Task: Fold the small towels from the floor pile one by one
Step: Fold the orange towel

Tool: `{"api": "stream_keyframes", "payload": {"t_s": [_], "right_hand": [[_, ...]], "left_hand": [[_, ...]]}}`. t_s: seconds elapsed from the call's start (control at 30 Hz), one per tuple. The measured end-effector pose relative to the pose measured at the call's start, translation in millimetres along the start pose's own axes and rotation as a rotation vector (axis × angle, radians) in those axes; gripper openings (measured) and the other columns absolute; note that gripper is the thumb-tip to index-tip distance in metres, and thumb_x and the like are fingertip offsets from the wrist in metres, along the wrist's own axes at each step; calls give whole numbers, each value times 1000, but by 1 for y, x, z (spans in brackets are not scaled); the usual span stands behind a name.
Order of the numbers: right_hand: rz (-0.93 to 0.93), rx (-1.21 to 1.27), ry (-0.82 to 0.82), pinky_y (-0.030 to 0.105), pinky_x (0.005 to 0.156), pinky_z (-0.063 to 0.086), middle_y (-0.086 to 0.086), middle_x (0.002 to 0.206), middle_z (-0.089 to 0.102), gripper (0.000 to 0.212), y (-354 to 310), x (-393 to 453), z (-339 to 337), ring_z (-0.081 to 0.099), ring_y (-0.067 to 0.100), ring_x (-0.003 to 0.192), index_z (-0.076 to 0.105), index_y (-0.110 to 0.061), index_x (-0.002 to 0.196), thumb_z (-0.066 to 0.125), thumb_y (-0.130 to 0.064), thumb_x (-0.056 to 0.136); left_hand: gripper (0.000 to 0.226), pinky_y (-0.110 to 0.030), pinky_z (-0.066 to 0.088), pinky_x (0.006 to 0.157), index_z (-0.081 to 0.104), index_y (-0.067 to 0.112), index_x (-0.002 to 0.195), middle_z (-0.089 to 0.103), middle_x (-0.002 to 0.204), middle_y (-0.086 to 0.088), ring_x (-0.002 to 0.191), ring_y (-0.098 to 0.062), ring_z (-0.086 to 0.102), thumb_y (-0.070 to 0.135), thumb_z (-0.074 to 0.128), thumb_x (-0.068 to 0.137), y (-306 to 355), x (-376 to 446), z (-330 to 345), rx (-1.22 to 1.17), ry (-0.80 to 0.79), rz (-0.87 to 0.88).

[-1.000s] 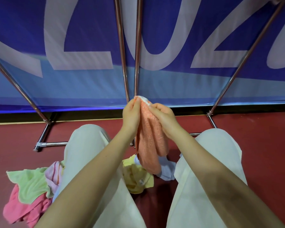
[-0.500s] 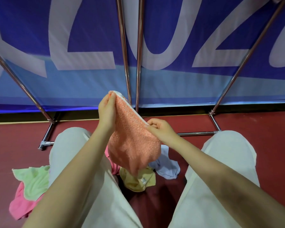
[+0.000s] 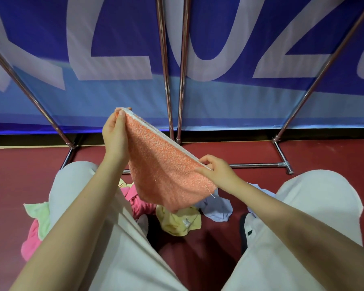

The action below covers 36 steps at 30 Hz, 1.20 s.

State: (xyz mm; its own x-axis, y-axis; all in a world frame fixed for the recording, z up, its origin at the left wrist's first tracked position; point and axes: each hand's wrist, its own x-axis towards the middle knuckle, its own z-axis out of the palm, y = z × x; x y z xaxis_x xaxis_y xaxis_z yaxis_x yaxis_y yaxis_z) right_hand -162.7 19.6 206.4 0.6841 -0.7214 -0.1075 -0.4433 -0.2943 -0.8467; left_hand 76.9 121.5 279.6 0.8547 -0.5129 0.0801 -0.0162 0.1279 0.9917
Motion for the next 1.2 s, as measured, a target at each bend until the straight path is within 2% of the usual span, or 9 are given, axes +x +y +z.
{"api": "stream_keyframes", "payload": {"t_s": [0.1,0.23,0.4,0.5,0.63,0.8,0.9,1.0,1.2], "right_hand": [[-6,-89,4,27,52,37,-3,60,59,31,1,-1,-6,47,8,51,53,-21,100,70,-39,83],[3,-235,-4,27,65,45,-8,73,61,42,5,0,-14,57,7,70,45,-29,111,71,-44,81],[113,-187,-23,25,63,43,-11,70,55,18,14,2,-17,53,7,66,60,-22,88,74,-28,80],[161,-167,26,25,61,42,-9,66,55,16,17,2,-19,50,7,61,62,-17,76,76,-22,78],[189,-286,155,26,59,40,-6,77,61,16,22,4,-25,55,12,72,64,-17,73,75,-28,79],[217,-430,144,31,81,39,0,94,51,18,32,12,-29,41,16,96,64,-16,88,69,-33,83],[262,-279,58,27,70,39,3,89,60,17,34,17,-32,55,19,85,59,-13,90,69,-25,85],[275,-181,73,25,58,38,-2,76,56,8,28,20,-38,53,15,71,59,-12,87,67,-14,85],[220,314,508,10,52,39,-4,72,58,9,4,21,-67,50,8,65,65,-12,87,59,-5,84]], "left_hand": [[23,-13,44,81,69,20,101,65,91,8,87,-3,58,23,46,101,0,0,-2,6,12,15],[24,-9,43,78,68,17,104,65,91,11,83,3,57,21,45,101,1,-1,-4,30,6,38],[24,-10,42,81,68,26,94,67,93,17,86,9,58,22,46,101,4,-9,-2,98,-85,107],[23,-11,43,83,68,26,94,68,95,17,90,7,58,21,46,100,4,-13,2,126,-143,138],[23,-12,42,84,68,24,94,68,98,17,93,5,59,18,46,100,3,-15,7,142,-213,165],[25,-13,42,83,68,27,93,67,94,16,92,3,59,20,46,101,2,-12,11,120,-208,156],[23,-13,42,84,68,24,98,66,96,16,93,3,58,22,45,101,-1,-7,10,100,-160,130],[23,-16,43,87,68,21,102,66,99,14,96,0,58,25,45,101,-6,1,8,68,-119,71],[27,-20,40,74,61,25,77,56,78,14,76,0,49,27,47,100,-31,22,9,109,-14,-105]]}}
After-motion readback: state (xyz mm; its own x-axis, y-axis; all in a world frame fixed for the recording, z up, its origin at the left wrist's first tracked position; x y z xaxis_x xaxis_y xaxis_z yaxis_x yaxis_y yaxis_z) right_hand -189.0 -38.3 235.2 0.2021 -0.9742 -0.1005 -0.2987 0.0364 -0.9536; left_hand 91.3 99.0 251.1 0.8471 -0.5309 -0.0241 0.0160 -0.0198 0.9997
